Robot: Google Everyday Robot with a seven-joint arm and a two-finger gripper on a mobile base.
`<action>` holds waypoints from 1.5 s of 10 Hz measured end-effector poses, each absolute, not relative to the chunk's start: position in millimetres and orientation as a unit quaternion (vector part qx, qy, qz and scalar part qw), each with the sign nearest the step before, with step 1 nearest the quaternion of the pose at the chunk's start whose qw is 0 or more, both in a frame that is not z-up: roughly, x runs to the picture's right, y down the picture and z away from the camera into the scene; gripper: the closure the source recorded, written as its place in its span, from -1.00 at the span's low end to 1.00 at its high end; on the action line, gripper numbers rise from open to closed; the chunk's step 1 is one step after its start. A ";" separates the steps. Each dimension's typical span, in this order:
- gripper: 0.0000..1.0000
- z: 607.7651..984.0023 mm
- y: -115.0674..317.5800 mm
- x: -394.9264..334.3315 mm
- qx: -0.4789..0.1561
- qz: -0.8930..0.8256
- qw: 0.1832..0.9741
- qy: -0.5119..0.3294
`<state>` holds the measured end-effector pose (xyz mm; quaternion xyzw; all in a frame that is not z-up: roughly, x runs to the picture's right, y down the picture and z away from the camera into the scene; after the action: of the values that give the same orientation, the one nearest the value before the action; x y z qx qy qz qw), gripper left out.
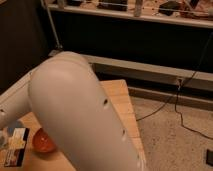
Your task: Place the eraser on the white sponge
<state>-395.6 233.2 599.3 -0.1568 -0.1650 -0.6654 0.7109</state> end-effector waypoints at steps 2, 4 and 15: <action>1.00 598.5 241.1 -366.8 -0.151 -0.622 0.748 -0.175; 1.00 604.5 246.6 -340.3 -0.146 -0.583 0.777 -0.185; 1.00 667.2 252.0 -223.3 -0.168 -0.461 0.846 -0.207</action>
<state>-223.3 252.0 667.2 -0.1683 -0.2074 -0.4606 0.8465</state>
